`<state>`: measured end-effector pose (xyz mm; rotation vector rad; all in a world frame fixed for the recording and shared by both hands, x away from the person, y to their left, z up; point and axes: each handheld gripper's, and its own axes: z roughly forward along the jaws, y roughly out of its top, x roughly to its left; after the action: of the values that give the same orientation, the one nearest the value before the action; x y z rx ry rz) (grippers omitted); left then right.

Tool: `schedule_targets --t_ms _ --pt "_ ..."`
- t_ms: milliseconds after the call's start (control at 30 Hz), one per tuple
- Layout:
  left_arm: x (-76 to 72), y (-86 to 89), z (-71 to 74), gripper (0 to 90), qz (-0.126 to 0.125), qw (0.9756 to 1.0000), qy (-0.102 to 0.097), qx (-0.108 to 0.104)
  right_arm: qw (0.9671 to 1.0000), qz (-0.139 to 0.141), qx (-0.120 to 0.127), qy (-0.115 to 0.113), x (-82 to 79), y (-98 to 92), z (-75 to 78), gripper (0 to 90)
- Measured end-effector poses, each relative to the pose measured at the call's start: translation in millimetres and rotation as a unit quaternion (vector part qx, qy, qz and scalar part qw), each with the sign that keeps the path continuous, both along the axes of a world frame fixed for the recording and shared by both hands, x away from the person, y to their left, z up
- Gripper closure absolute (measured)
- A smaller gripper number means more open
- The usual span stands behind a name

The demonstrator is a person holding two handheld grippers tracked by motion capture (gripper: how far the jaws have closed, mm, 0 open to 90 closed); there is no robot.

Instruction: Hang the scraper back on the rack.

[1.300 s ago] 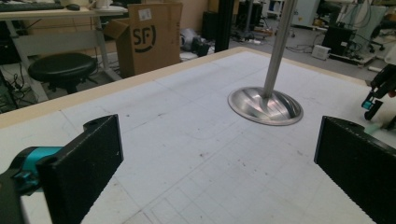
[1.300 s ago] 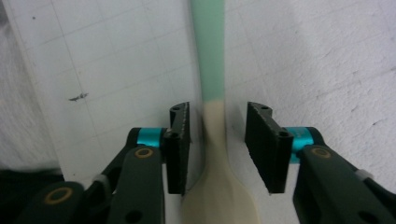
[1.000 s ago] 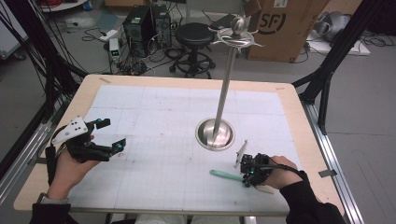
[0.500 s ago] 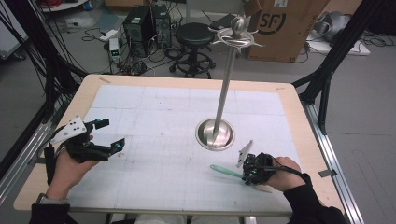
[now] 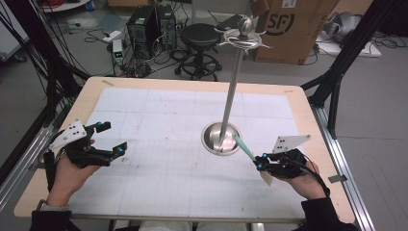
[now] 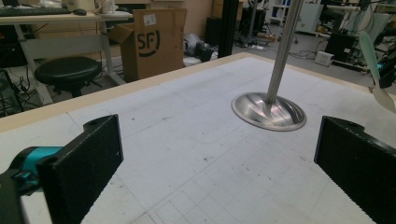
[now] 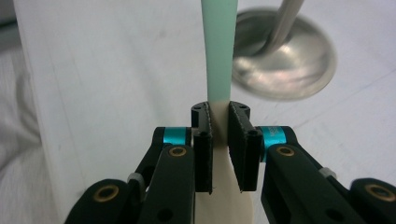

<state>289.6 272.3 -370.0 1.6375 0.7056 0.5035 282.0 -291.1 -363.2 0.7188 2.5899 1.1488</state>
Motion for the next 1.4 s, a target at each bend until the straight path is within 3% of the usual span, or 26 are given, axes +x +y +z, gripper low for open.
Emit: schedule_targets --t_ms 167,300,400,433,533,667,933,1200,1400 --pt "-0.5 -1.1 0.1 1.7 -0.002 1.0000 0.000 0.002 0.9970 -0.025 0.068 -0.030 5.5 -9.4 5.0 81.1" --pt "-0.6 -2.9 -0.8 1.7 -0.003 1.0000 0.001 0.006 0.9904 -0.046 0.122 -0.044 9.6 -13.3 11.9 81.1" --pt "-1.5 -5.6 -1.9 1.7 -0.003 0.9998 0.001 0.018 0.9855 -0.060 0.149 -0.055 14.5 -15.9 20.3 81.1" --pt "-1.7 -6.0 -2.0 1.7 -0.006 0.9998 0.000 0.018 0.9849 -0.060 0.155 -0.049 16.7 -16.6 23.8 81.1" --pt "-2.5 -6.1 -1.8 1.7 -0.006 0.9998 0.000 0.017 0.9826 -0.077 0.159 -0.057 21.3 -18.0 36.2 81.1" --pt "-3.7 -3.9 -2.3 1.7 -0.003 0.9999 0.001 0.015 0.9779 -0.079 0.178 -0.076 27.0 -19.5 52.9 81.1" --pt "-8.1 1.7 -1.0 1.7 0.003 0.9999 0.000 0.012 0.9651 -0.084 0.225 -0.105 37.4 -23.4 89.3 81.1" --pt "-12.2 6.0 0.9 1.7 0.007 0.9999 -0.003 0.010 0.9585 -0.084 0.238 -0.133 38.8 -21.2 113.3 81.1" --pt "-13.2 6.1 0.9 1.7 0.004 0.9999 -0.005 0.013 0.9564 -0.087 0.241 -0.141 42.5 -18.2 122.2 81.1"
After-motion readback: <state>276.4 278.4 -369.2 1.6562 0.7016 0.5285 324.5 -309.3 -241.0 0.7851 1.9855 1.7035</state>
